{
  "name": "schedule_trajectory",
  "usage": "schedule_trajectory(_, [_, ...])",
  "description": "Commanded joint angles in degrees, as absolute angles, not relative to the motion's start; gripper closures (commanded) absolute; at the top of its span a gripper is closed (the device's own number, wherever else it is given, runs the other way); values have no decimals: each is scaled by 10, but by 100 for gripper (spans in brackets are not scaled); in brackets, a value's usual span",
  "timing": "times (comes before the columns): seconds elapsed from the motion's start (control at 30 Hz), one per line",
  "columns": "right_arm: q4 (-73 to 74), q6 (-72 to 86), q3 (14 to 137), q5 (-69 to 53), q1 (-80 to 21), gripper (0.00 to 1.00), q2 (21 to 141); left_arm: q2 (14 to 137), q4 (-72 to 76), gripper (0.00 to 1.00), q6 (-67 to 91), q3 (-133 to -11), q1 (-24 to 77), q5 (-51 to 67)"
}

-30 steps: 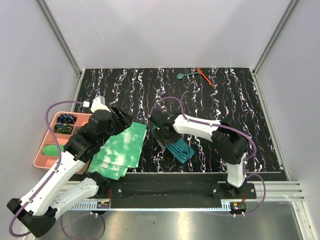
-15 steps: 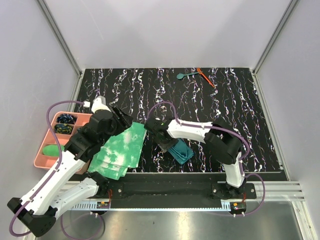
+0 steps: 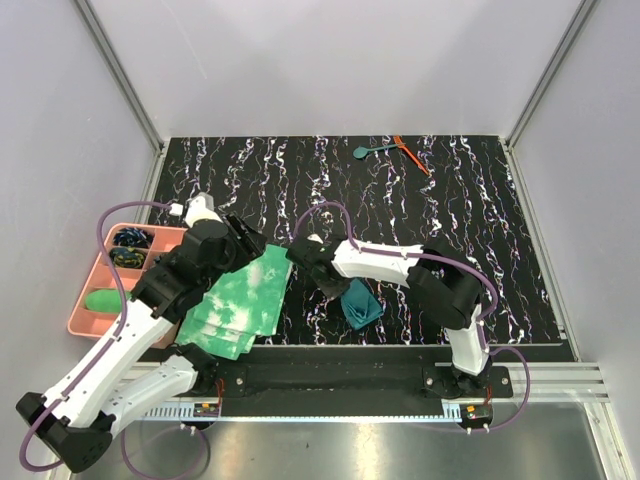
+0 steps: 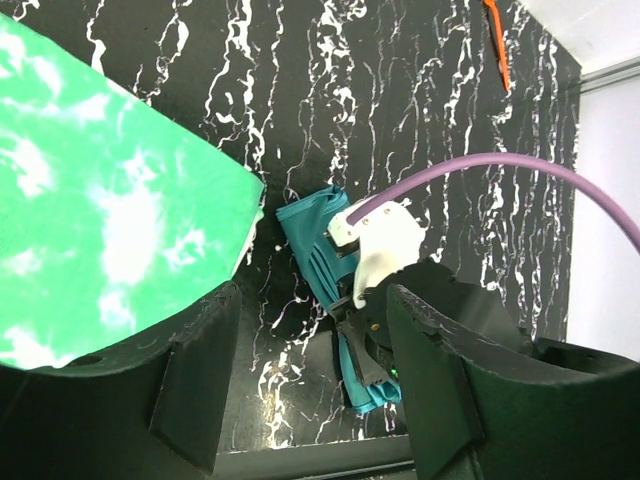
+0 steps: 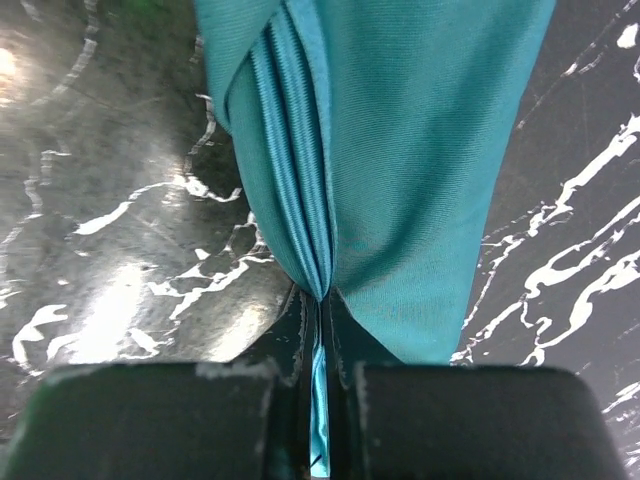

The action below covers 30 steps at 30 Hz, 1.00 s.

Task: Fold the napkin into a case and place the utensils inside
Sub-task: Pick up the smaller rectangle-folded napkin from the center of the board, then turn over the smaller rectangle folded napkin at the center of the board.

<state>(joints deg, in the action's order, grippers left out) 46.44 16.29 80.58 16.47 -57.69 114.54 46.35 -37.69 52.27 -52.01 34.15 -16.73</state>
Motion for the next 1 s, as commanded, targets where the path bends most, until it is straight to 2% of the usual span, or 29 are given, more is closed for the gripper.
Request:
schedule_trajectory(0.0, [457,175,844,115,-577,100,1100,471,-355,37,504,-513,339,-170])
schedule_trajectory(0.2, [394,178,830,-44,-541,100,1052,491,-331,38,490,-504,338,-139])
schedule_trajectory(0.47, [201,219,701,-310,-437,100,988,516,-307,39,472,-499,338,-103])
schedule_trajectory(0.6, [164,220,667,-348,-401,100,994,526,-280,41,458,-494,339,-77])
schedule_trajectory(0.73, [142,221,635,-360,-389,100,991,548,-248,49,468,-466,339,-48])
schedule_trajectory(0.83, [115,233,607,-385,-371,100,983,591,-236,64,475,-451,340,-22])
schedule_trajectory(0.97, [90,235,579,-408,-353,100,972,655,-215,71,479,-432,357,-30])
